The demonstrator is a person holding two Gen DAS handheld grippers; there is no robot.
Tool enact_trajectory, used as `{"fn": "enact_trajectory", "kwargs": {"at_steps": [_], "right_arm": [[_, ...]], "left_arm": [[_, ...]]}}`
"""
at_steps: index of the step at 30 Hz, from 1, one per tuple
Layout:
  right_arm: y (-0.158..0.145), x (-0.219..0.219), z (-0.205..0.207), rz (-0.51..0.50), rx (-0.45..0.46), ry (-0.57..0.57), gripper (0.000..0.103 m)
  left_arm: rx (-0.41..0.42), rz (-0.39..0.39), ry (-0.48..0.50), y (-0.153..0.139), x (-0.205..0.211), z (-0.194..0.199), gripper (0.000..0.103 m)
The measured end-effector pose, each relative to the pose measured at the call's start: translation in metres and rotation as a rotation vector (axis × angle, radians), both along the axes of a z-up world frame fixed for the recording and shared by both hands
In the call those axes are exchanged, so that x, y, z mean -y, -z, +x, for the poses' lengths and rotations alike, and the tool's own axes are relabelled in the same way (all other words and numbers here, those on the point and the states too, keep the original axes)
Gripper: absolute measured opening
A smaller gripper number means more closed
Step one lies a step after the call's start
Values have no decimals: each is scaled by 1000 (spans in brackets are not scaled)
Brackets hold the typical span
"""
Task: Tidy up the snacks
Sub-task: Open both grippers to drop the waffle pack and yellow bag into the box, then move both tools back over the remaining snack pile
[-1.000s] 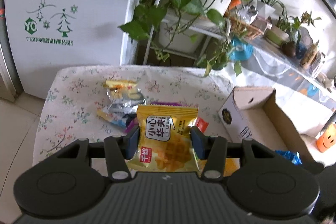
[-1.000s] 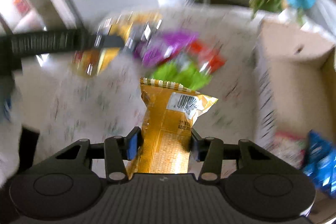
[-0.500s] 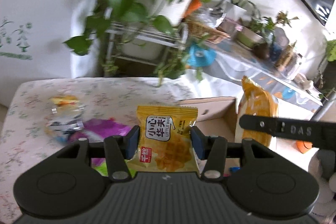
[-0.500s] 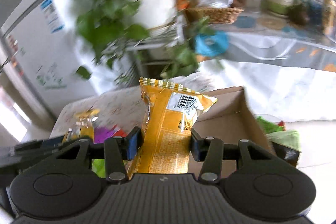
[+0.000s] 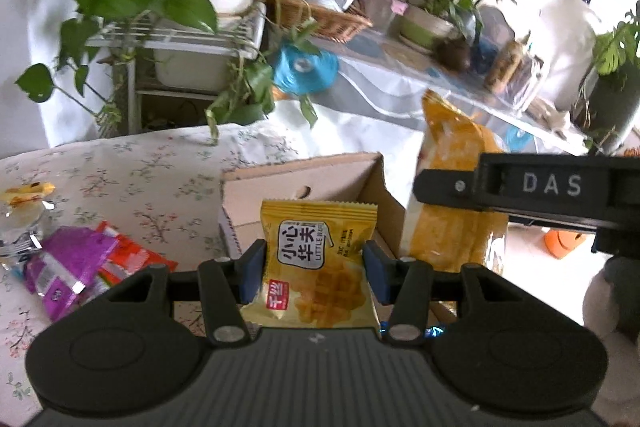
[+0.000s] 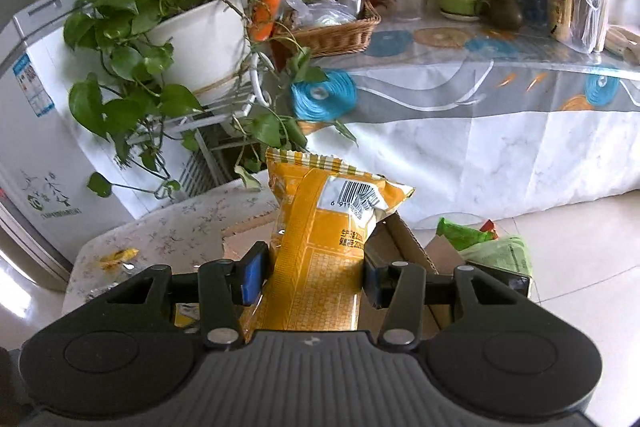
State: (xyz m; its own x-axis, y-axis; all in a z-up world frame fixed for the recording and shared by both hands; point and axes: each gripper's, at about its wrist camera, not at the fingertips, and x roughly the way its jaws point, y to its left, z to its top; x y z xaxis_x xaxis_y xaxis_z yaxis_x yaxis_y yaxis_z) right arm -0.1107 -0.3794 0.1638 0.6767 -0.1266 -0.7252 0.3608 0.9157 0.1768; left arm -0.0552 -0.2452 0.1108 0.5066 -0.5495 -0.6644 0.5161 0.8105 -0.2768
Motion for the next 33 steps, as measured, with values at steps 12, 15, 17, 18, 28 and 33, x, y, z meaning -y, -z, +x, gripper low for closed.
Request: {"fn": "enact_trajectory", "kwargs": {"at_steps": [12,15,17,18,28,33], "right_arm": [[2,5,-2,35,-13,51,67],[2,4,-1,39,-11,47,68],[2,3,0,45,-10,40,69],[2,2,0,49,-10,36,70],[4,-13,12,37,-14,-14,72],[5,-21,19,32,-14,-40,73]], "left_arm": [[35,149,41,14,19,-10,85],[45,181,43,13,17,-11,87],[49,208,35,13,15,-10,89],[50,216,33,12,14,-10,89],[57,261,4,10,-10,0,90],[37,260,-25,11,-31,7,91]]}}
